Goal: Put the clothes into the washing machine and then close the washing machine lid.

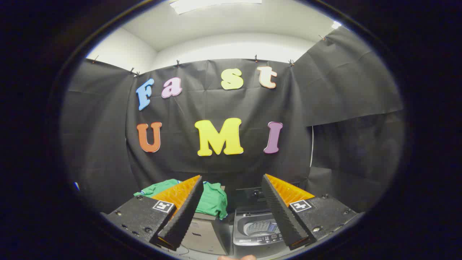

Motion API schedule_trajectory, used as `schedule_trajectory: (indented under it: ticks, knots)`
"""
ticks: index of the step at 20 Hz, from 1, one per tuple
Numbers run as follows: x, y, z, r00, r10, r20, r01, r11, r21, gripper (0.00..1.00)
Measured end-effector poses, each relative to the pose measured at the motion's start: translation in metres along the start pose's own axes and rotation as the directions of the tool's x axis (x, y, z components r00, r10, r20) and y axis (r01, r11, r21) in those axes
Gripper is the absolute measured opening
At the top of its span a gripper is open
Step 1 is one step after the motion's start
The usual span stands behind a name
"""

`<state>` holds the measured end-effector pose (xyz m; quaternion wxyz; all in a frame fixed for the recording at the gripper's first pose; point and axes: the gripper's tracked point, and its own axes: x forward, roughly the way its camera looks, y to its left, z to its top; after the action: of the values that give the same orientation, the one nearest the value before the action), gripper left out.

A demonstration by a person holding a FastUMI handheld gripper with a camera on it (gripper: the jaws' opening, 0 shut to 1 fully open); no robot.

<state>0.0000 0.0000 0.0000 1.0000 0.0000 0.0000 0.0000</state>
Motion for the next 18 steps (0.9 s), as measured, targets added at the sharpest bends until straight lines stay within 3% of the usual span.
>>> schedule_trajectory:
  ticks: [10, 18]
  knots:
    - [-0.004, 0.018, -0.001, 1.000, 0.015, -0.009, -0.015, 1.000, -0.002, 1.00]
    - [0.004, 0.063, 0.002, 0.998, 0.049, -0.034, -0.050, 0.999, -0.014, 1.00]
